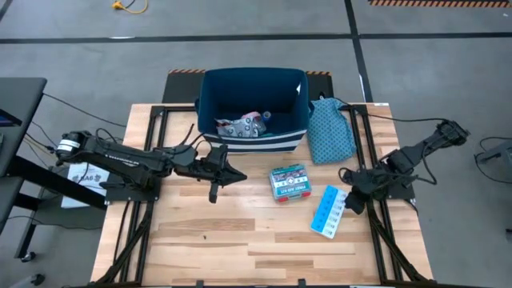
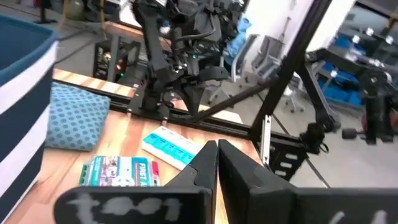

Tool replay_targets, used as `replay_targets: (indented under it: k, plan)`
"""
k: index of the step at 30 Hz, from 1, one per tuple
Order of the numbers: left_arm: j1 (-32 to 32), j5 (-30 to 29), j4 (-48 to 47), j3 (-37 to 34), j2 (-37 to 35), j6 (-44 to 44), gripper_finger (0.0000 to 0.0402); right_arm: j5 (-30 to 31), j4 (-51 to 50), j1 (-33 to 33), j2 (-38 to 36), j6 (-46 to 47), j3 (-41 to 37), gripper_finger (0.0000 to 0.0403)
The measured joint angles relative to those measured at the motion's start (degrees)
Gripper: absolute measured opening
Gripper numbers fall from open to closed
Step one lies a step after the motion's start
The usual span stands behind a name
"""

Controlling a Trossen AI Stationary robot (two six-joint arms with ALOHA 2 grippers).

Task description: Pick & place medical supplies in basket/bin

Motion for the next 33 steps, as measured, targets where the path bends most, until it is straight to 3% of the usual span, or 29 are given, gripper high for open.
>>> replay_targets:
  k: [13,23,26,33]
  plan:
    - [7.9,20.2,-8.9,14.5,13.2,6.5,0.0,14.3,-0.7,17.6,3.2,22.7,0.0,0.0]
    - [9.4,26.7,-9.2,23.5,21.5,7.0,0.0,15.6,-2.9,29.8,15.2,44.7,0.0,0.0]
    - [9.4,27.3,-9.5,24.5,22.9,7.2,0.0,15.6,-2.7,31.8,18.8,45.1,0.0,0.0]
    - [9.4,26.6,-12.4,24.5,23.3,11.3,0.0,15.6,-2.5,32.6,27.3,36.4,0.0,0.0]
